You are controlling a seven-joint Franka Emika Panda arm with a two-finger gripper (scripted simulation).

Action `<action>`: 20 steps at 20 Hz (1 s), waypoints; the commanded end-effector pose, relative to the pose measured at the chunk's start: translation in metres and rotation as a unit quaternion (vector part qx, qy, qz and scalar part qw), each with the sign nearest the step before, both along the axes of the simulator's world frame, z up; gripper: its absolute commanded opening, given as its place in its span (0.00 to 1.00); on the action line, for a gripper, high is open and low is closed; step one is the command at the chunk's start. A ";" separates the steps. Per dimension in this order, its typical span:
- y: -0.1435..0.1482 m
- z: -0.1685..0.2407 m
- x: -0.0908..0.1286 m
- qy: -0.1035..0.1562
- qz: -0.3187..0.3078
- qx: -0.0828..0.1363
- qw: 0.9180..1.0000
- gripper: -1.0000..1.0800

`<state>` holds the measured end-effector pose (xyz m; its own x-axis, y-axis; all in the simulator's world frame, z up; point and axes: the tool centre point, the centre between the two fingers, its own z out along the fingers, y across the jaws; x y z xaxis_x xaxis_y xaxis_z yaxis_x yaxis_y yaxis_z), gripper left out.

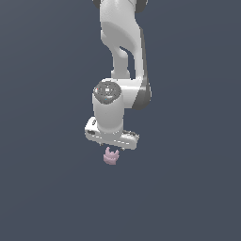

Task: Pick up the object and move it to a goal position.

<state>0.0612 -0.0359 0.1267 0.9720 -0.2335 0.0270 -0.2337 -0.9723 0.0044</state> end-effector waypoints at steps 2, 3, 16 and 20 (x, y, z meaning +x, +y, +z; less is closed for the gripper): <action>-0.005 -0.018 0.006 0.006 -0.027 0.003 1.000 0.96; -0.006 -0.022 0.007 0.007 -0.033 0.004 0.999 0.96; -0.009 -0.042 0.009 0.012 -0.052 0.006 0.999 0.96; -0.009 -0.061 0.009 0.012 -0.053 0.006 0.998 0.96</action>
